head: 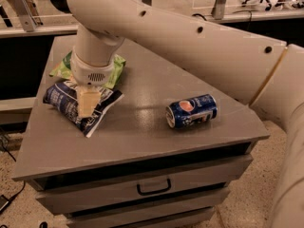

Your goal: Pick blue chip bag

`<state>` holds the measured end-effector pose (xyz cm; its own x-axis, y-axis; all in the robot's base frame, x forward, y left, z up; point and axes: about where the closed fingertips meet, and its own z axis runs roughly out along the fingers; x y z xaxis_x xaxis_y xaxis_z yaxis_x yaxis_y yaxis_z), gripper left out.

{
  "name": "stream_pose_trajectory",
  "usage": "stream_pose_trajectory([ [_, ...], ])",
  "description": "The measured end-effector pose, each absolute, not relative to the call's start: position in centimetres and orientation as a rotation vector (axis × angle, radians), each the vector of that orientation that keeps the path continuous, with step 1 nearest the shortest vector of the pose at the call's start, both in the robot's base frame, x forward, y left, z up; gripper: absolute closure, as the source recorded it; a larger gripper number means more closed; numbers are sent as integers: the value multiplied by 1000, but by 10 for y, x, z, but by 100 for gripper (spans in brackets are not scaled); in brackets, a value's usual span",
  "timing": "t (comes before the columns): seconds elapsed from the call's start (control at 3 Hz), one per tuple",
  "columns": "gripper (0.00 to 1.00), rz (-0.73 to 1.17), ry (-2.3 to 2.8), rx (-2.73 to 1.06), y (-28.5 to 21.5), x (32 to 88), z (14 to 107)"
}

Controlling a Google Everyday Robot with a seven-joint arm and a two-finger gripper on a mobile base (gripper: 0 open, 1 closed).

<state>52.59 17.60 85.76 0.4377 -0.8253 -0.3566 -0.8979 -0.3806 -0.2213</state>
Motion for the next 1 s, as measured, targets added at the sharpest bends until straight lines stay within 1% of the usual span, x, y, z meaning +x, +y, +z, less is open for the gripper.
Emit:
stream_pose_trajectory([
  [0.33, 100, 263, 1464, -2316, 176, 526, 858],
  [1.0, 100, 381, 1306, -2181, 152, 522, 961],
])
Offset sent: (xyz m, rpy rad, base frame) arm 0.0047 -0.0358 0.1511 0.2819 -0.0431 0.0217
